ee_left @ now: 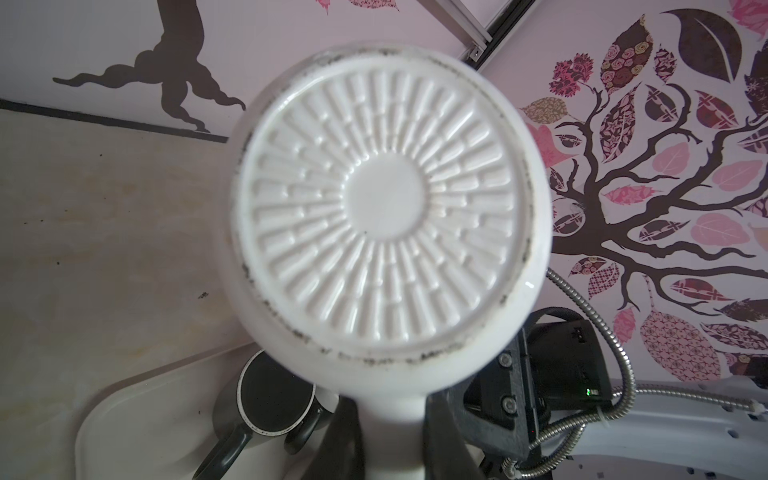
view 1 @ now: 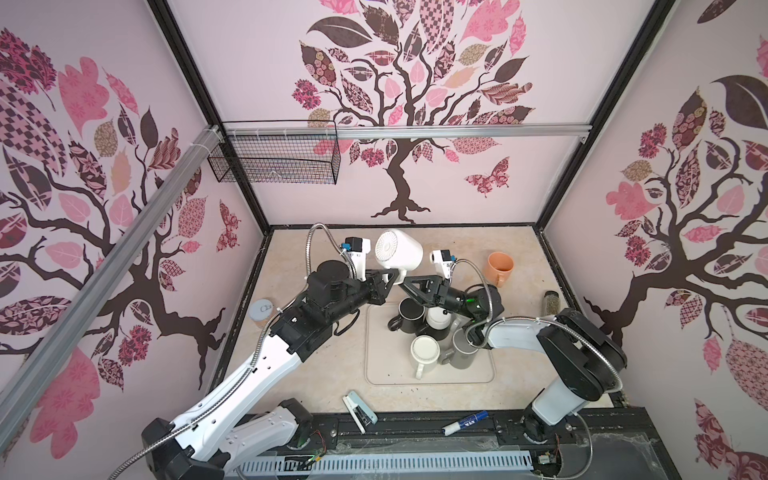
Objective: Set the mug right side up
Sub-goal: 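Lift and tilt the white mug with the left gripper while the right gripper reaches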
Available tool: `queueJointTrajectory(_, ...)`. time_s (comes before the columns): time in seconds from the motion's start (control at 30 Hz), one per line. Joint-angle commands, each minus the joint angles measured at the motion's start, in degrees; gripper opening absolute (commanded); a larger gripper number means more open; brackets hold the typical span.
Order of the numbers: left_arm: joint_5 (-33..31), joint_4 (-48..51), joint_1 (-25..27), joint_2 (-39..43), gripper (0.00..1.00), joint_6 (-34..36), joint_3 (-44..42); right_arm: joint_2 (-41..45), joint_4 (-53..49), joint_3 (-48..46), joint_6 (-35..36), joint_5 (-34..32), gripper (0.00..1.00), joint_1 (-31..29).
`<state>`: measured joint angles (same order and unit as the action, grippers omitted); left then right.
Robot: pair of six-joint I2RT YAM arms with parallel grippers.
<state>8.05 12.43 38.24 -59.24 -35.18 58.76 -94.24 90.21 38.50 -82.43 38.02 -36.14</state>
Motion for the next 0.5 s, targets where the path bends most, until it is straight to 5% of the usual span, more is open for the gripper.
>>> queueJointTrajectory(0.0, 1.69, -9.32, 0.08, 0.96, 0.0, -0.81, -1.37, -0.77, 6.78, 3.16, -1.52, -1.01, 0.49, 0.15)
queueJointTrajectory(0.27, 2.92, -11.45, 0.55, 1.65, 0.0, -2.79, -3.98, -2.97, 8.84, 6.12, -3.75, -3.05, 0.33, 0.8)
queueJointTrajectory(0.47, 5.32, -17.37, 1.56, 1.24, 0.0, -6.42, -8.05, -2.54, 8.97, 7.06, -4.49, -4.59, 0.32, 1.56)
